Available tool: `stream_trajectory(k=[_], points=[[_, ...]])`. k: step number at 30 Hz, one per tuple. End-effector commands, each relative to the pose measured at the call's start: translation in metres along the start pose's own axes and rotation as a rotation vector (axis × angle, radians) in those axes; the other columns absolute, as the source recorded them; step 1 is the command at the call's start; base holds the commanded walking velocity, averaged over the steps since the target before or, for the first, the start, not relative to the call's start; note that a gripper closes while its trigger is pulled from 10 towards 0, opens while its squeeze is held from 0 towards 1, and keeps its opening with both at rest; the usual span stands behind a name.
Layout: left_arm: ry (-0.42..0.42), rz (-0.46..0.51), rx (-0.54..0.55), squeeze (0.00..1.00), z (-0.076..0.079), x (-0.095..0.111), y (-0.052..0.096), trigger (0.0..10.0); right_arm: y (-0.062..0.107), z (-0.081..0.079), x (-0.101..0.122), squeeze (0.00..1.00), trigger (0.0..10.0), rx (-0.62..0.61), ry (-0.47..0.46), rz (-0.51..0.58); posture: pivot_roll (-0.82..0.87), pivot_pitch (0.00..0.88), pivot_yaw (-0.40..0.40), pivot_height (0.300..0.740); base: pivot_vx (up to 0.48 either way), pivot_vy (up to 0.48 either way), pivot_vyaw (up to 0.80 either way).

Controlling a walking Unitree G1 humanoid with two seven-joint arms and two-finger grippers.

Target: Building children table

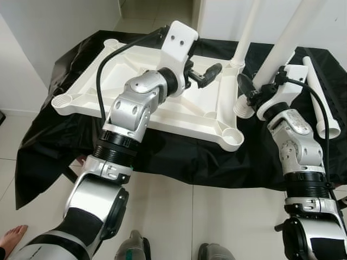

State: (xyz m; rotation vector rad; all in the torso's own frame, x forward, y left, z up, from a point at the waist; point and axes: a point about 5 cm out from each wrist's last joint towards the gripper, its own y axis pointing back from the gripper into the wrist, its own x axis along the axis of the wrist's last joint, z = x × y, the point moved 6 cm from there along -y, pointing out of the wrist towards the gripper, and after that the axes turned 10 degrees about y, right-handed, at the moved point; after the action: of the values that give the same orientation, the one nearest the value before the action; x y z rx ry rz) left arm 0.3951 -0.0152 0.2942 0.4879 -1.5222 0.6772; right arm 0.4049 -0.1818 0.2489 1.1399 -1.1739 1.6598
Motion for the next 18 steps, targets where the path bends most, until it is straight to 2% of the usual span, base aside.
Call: stream_trajectory(k=[1, 18], points=[[0.004, 0.03, 0.163, 0.0, -0.0178, 0.0014, 0.0023, 10.0, -0.0012, 0.0013, 0.0075, 0.0, 10.0, -0.002, 0.013, 0.022, -0.03, 0.135, 0.081, 0.74, 0.0, 0.0, 0.0], [0.004, 0.03, 0.163, 0.0, -0.0178, 0.0014, 0.0023, 10.0, -0.0012, 0.0013, 0.0075, 0.0, 10.0, -0.002, 0.013, 0.022, -0.03, 0.135, 0.081, 0.74, 0.0, 0.0, 0.0]])
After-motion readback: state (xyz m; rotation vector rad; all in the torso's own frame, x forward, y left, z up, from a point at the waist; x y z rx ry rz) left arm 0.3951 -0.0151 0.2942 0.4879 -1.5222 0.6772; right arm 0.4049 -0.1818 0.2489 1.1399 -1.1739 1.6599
